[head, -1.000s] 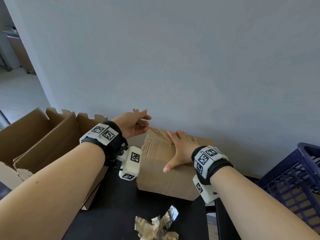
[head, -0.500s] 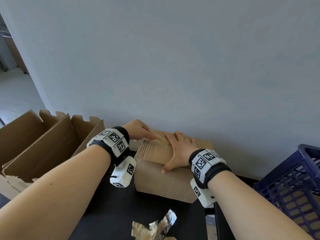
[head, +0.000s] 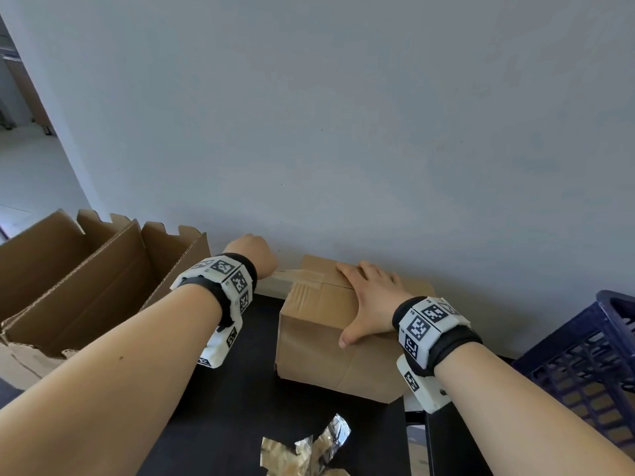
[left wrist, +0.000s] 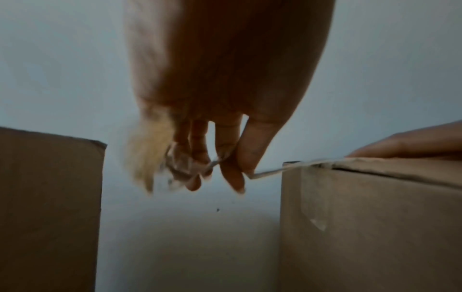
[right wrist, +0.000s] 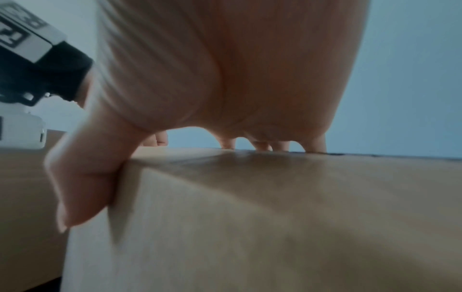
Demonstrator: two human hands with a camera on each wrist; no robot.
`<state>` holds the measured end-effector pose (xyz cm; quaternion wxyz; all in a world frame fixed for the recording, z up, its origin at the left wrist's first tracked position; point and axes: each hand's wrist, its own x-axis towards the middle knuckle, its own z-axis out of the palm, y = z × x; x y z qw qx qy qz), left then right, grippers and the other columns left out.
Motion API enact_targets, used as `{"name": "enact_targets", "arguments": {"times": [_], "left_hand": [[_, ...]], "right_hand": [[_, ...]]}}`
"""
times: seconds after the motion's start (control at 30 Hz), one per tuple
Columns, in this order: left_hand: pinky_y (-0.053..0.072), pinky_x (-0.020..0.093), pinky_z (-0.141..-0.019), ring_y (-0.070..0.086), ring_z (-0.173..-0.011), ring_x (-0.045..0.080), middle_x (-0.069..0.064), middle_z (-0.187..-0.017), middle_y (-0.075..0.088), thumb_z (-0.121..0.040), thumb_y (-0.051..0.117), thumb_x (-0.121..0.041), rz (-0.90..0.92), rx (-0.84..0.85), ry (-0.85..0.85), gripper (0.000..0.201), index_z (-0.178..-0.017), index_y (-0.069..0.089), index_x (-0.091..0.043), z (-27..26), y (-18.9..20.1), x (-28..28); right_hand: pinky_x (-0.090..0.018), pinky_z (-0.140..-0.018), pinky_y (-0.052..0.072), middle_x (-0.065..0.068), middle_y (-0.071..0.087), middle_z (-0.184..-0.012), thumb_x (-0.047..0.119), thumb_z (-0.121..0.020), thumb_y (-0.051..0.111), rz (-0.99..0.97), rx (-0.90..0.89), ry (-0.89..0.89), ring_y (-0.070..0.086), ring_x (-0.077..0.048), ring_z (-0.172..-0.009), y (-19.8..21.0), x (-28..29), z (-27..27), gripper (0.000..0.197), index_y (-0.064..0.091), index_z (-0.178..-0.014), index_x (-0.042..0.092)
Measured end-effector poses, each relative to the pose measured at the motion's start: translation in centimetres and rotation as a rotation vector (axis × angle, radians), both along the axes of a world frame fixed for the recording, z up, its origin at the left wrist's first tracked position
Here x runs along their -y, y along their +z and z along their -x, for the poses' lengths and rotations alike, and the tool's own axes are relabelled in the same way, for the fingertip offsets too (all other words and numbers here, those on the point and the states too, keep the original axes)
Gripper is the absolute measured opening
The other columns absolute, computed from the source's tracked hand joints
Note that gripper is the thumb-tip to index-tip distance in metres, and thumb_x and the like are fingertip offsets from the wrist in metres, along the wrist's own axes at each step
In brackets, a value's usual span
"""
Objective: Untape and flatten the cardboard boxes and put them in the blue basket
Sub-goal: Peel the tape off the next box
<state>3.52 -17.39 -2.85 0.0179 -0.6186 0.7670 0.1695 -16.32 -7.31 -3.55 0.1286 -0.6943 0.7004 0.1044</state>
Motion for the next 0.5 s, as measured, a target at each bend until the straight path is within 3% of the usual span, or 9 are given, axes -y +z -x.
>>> {"name": "enact_targets", "arguments": {"times": [0.07,0.13,0.23,0.3,0.4,0.5], "left_hand": [[0.041,0.039,-0.092,0.054,-0.101,0.024,0.007,-0.110,0.055,-0.088,0.046,-0.010,0.038,0.127,-0.083,0.017,-0.091,0.062,-0.011,0.2,-0.1,-0.2],[0.029,0.045,-0.104,0.045,-0.118,0.021,0.000,-0.121,0.050,-0.086,0.047,-0.008,0.147,0.154,-0.154,0.033,-0.110,0.060,-0.025,0.4,-0.2,-0.3],[0.040,0.035,-0.095,0.052,-0.111,0.019,-0.002,-0.117,0.061,-0.085,0.043,-0.005,0.254,-0.213,-0.117,0.036,-0.105,0.065,-0.025,1.0,0.5,-0.5],[0.047,0.032,-0.089,0.057,-0.104,0.020,-0.001,-0.111,0.064,-0.088,0.050,-0.019,0.084,-0.376,-0.079,0.023,-0.104,0.067,-0.021,1.7,1.1,-1.0],[0.047,0.028,-0.079,0.058,-0.091,0.015,-0.004,-0.093,0.062,-0.079,0.068,-0.044,-0.074,-0.303,-0.160,0.038,-0.105,0.061,-0.018,2.3,1.2,-1.3],[0.047,0.028,-0.065,0.060,-0.073,0.015,-0.002,-0.080,0.064,-0.072,0.076,-0.044,-0.180,-0.266,-0.180,0.053,-0.107,0.050,-0.014,2.0,0.7,-1.1]], "right_hand": [[-0.056,-0.115,0.011,-0.009,0.009,-0.155,0.062,-0.049,0.079,-0.022,-0.006,-0.004,0.008,-0.028,-0.144,0.2,0.0,-0.1,0.131,-0.001,-0.148,0.033],[-0.057,-0.115,0.009,-0.010,0.007,-0.156,0.063,-0.049,0.080,-0.044,-0.017,-0.003,0.006,-0.028,-0.145,0.4,0.1,-0.3,0.132,-0.001,-0.149,0.032],[-0.058,-0.115,0.008,-0.010,0.003,-0.158,0.069,-0.047,0.078,-0.063,-0.012,-0.004,0.000,-0.028,-0.146,0.7,0.3,-0.7,0.135,-0.002,-0.149,0.030],[-0.057,-0.115,0.006,-0.009,-0.004,-0.159,0.072,-0.048,0.076,-0.079,0.000,-0.009,-0.006,-0.028,-0.147,0.9,0.4,-1.2,0.136,-0.001,-0.151,0.027],[-0.057,-0.115,0.003,-0.009,-0.009,-0.159,0.073,-0.050,0.074,-0.104,0.022,0.002,-0.011,-0.028,-0.147,1.3,0.9,-2.2,0.136,-0.003,-0.151,0.026],[-0.059,-0.114,0.003,-0.011,-0.010,-0.159,0.073,-0.052,0.074,-0.118,0.021,0.027,-0.011,-0.029,-0.146,1.3,1.6,-3.2,0.137,-0.011,-0.150,0.028]]}}
